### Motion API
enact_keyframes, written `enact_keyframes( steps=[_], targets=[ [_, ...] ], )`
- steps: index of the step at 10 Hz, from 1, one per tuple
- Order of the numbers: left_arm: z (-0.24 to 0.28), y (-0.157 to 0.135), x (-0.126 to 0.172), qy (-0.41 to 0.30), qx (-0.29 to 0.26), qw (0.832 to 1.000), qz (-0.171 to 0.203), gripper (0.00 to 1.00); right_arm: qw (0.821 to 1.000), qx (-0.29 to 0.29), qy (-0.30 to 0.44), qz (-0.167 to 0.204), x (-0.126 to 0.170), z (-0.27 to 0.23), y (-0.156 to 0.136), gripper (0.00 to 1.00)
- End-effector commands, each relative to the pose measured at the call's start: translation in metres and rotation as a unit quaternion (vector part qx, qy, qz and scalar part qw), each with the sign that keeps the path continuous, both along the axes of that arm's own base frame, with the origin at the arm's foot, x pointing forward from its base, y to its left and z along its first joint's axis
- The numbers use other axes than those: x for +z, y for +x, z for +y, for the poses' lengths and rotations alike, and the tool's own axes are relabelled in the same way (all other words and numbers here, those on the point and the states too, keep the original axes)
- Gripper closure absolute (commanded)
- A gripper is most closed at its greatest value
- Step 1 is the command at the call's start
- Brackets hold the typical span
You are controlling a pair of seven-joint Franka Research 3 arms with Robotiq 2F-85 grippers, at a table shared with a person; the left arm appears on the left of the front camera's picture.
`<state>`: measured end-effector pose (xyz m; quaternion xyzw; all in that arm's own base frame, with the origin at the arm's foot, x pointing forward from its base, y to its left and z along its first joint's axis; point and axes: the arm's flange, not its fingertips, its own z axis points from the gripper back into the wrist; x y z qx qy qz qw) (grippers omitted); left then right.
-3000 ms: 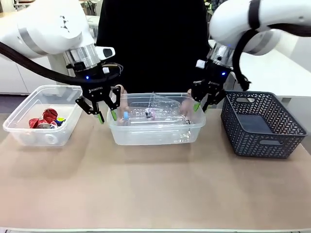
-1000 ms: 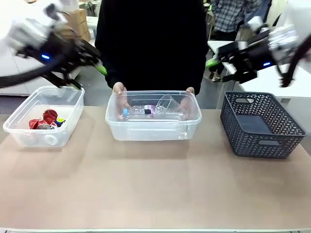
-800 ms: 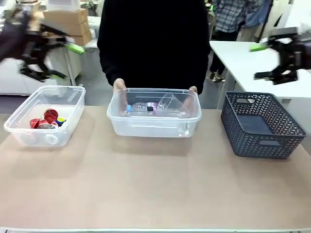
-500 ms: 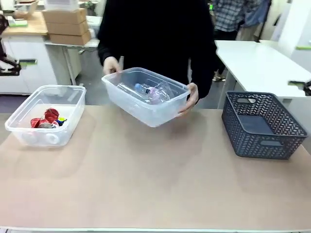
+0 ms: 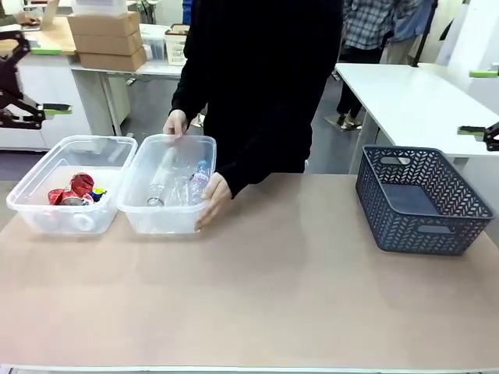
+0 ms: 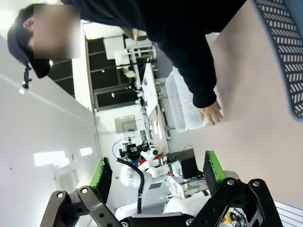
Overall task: Sort the waste into each basket.
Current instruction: Release the Organizing box you were holding.
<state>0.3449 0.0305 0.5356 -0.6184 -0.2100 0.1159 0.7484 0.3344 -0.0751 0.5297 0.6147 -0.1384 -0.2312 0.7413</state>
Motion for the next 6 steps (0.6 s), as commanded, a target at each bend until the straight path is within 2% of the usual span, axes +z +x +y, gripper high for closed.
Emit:
enact_keyframes(
  steps=[1,6],
  targets=[
    [0.0059,-0.0037,0.0056,-0.007,0.000,1.000,-0.004,0.00,1.000,0.001,0.002,-0.011,-0.0038,-0.0046,0.0006,0.00],
    [0.0059,-0.0037,0.0056,-0.007,0.000,1.000,-0.004,0.00,1.000,0.001,0.002,-0.011,-0.0038,-0.0046,0.0006,0.00]
  ],
)
